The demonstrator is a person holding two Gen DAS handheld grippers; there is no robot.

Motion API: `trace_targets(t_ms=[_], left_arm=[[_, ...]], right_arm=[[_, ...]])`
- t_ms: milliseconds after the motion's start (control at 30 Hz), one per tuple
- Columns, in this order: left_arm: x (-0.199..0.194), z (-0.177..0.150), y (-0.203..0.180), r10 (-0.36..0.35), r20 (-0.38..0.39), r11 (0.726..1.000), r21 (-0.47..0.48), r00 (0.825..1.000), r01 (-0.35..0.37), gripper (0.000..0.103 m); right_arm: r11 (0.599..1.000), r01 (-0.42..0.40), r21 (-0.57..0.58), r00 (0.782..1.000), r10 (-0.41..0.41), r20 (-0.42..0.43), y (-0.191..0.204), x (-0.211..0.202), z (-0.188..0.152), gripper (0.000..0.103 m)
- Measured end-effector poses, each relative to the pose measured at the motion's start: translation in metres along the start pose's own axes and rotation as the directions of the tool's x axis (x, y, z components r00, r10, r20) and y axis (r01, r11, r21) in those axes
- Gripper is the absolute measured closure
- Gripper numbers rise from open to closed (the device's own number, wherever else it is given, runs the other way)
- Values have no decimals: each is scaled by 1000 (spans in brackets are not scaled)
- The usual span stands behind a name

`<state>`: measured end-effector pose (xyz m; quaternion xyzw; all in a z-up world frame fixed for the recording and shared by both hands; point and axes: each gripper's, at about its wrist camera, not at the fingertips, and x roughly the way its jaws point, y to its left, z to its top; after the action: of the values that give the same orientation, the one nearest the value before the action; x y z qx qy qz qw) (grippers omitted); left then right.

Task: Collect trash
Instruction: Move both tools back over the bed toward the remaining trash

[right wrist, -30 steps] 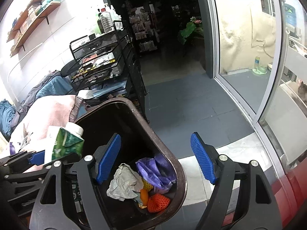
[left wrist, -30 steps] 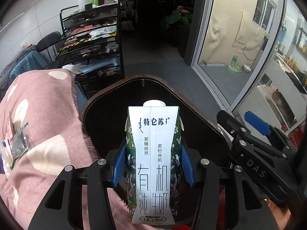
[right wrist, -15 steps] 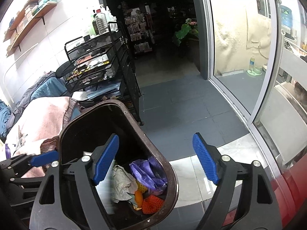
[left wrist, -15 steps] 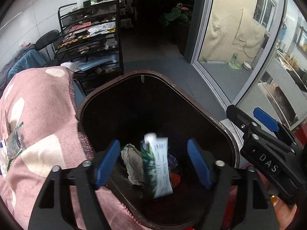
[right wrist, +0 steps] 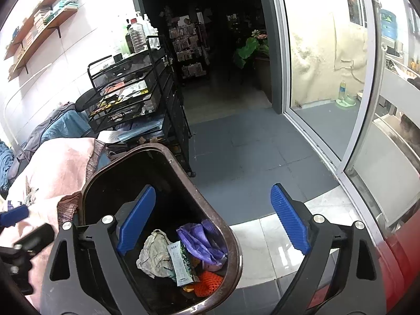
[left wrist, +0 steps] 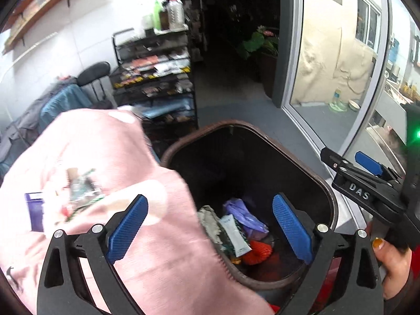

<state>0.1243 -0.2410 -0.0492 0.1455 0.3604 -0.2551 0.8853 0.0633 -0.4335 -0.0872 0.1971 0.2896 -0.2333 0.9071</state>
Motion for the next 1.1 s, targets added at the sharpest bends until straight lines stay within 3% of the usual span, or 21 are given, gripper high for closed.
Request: trace_targets(t_ms=[300,600,867,933,1100], left_arm=[[-46,-16,32,93,89,995,-36,992,-90,5],[-69,-39,85,200,94,973,-133,975,-186,5],[-72,-68,144,254,17,935,-261,967,-241,6],[-74,-76,156,276,-1,922,-284,961,-265,6],[-78,-97,190,332,-41,883,-338,942,-326,6]], right_arm=[[996,-70,-51,998,69,-14,32,-5,-7,13],[970,-196,-142,980,190,-56,87,-10,-19,13],[918,-325,-228,945,305,-118,146,-17,-33,10],[894,-380,-238,923,351,-154,161,-18,-37,10],[846,-439,-304,898,399,-187,196,-25,-44,10]])
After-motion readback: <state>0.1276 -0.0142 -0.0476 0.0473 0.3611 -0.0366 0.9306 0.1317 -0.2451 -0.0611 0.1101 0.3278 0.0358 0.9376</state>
